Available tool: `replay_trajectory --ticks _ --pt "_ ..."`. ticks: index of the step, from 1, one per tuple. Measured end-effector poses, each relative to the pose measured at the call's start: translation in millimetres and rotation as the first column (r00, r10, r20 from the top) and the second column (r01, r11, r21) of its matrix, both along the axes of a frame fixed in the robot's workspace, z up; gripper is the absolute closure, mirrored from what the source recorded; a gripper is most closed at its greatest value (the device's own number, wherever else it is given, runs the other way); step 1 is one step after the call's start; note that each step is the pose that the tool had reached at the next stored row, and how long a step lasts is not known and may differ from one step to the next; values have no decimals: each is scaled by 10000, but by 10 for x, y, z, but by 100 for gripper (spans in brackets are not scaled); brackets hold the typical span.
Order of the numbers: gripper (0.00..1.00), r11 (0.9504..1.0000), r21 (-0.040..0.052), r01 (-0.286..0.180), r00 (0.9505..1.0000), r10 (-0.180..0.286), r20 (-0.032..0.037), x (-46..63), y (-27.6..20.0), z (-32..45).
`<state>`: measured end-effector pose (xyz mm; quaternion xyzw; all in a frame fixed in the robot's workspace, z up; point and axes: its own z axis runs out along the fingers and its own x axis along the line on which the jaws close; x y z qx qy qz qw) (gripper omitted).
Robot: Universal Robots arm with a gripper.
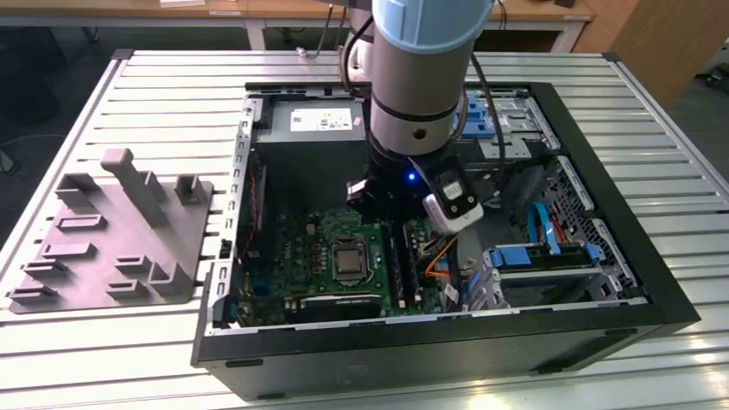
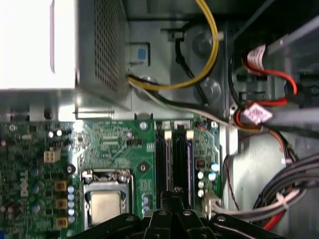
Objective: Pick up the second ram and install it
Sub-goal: 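Press down the second ram until it locks into place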
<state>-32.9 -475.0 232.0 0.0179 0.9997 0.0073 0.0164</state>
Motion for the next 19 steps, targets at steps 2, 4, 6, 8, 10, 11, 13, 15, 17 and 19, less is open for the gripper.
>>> replay_trajectory --ticks 2,4,6,8,10,11,13,15,17,19 --pt "90 10000 0 1 10000 -1 0 0 -56 0" --pt "90 10000 0 2 10000 -2 0 0 -112 0" --pt "90 10000 -1 2 10000 -2 0 0 -167 1" --pt "90 10000 -1 2 10000 -2 0 0 -223 0" --pt "90 10000 0 2 10000 -2 0 0 -270 0" --pt "90 10000 1 2 10000 -2 0 0 -292 0" --pt "90 10000 -1 2 10000 -2 0 0 -329 0" --pt "90 10000 -2 2 10000 -2 0 -1 -346 0" --pt "90 10000 -2 3 10000 -3 -1 -1 -350 1" --pt "90 10000 1 3 10000 -3 1 0 -354 -1"
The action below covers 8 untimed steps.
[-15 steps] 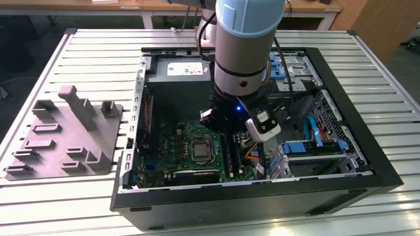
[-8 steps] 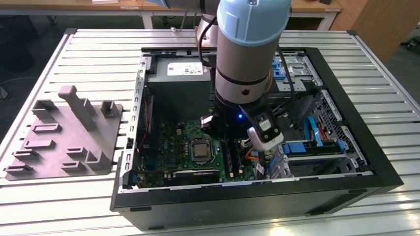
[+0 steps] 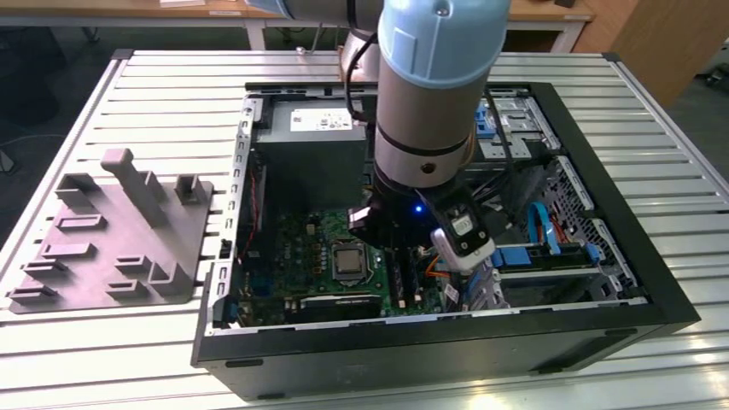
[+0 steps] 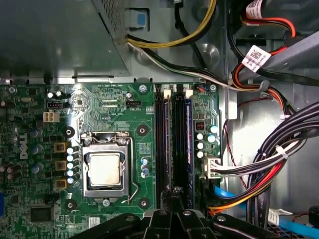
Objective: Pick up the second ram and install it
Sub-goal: 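Press down the second ram until it locks into place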
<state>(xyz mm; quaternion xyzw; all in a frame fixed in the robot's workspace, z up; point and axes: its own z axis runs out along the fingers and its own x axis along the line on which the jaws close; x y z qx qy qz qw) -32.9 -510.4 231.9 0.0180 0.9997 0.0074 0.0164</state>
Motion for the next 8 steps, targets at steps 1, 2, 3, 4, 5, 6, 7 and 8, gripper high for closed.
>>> replay_trajectory --ticks 1,2,3,4,5,6,7,8 --pt "90 10000 0 -2 10000 2 0 4 -2 -1" --pt "90 10000 -1 -3 10000 3 -1 10 -4 -1" --pt "90 10000 -1 -1 10000 1 -1 16 -6 -2" --pt "90 10000 -2 -1 10000 1 -1 21 -10 -2" --pt "90 10000 -3 -1 10000 1 -1 23 -17 -2" --pt "90 10000 -2 -1 10000 1 -1 24 -26 -3" --pt "90 10000 -1 -1 10000 1 -1 24 -36 -3" --pt "90 10000 -2 0 10000 0 -1 24 -42 -3"
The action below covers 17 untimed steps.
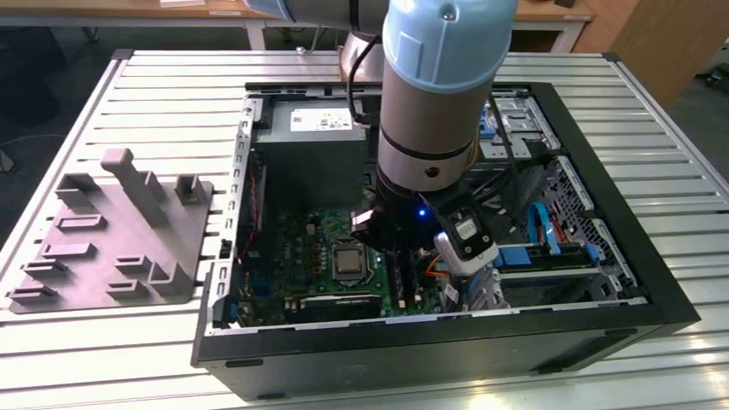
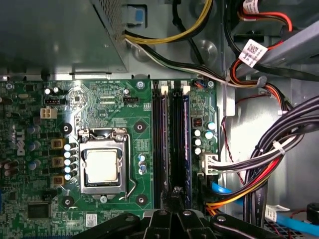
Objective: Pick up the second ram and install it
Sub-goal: 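Press down the second ram until it locks into place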
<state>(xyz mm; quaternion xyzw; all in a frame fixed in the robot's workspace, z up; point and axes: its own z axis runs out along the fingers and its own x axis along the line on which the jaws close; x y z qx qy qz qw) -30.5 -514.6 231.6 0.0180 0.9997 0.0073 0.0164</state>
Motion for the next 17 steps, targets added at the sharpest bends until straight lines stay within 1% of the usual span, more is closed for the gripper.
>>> replay_trajectory --ticks 5,7,13,17 --pt "90 10000 1 0 10000 0 0 1 -34 -1" --pt "90 10000 2 1 10000 -1 1 1 -40 -6" --pt "90 10000 1 5 10000 -5 0 1 -62 -40" --pt "90 10000 1 5 10000 -5 1 2 -64 -87"
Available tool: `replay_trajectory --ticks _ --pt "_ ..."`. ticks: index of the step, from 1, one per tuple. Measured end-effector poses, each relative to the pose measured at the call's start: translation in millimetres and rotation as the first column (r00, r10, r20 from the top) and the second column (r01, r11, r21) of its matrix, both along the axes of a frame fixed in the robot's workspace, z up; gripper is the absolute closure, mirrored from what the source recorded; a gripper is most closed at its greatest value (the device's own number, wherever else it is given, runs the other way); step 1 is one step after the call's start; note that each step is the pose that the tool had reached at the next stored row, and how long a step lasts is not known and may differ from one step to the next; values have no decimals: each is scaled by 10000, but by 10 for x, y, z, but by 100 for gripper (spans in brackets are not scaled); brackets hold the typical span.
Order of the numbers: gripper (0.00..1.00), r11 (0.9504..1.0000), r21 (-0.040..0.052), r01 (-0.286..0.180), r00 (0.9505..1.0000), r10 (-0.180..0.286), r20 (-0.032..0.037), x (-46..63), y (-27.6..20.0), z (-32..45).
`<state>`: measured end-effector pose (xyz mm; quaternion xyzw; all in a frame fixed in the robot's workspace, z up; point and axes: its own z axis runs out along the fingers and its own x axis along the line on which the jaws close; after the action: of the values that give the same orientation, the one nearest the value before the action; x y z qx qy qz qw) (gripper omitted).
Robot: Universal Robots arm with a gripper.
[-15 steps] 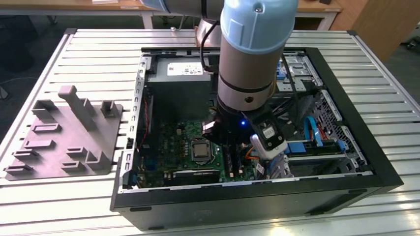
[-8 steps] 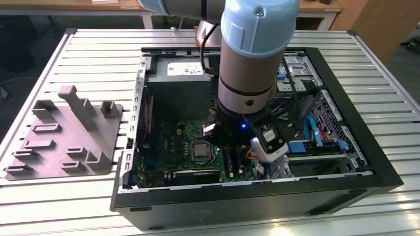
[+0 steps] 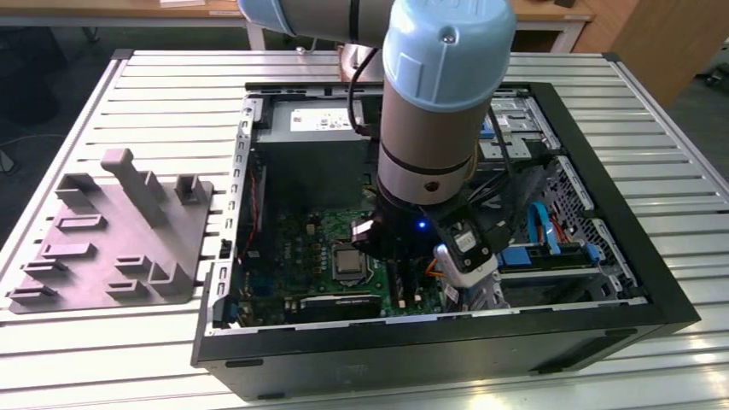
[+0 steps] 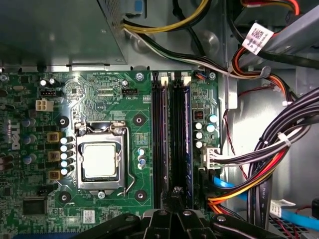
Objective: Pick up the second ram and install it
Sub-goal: 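Press down the second ram until it locks into place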
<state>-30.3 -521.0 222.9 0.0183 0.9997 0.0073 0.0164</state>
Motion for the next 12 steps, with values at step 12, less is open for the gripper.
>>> replay_trajectory --ticks 12 --pt "90 10000 -3 0 10000 0 -1 0 -1 -47"
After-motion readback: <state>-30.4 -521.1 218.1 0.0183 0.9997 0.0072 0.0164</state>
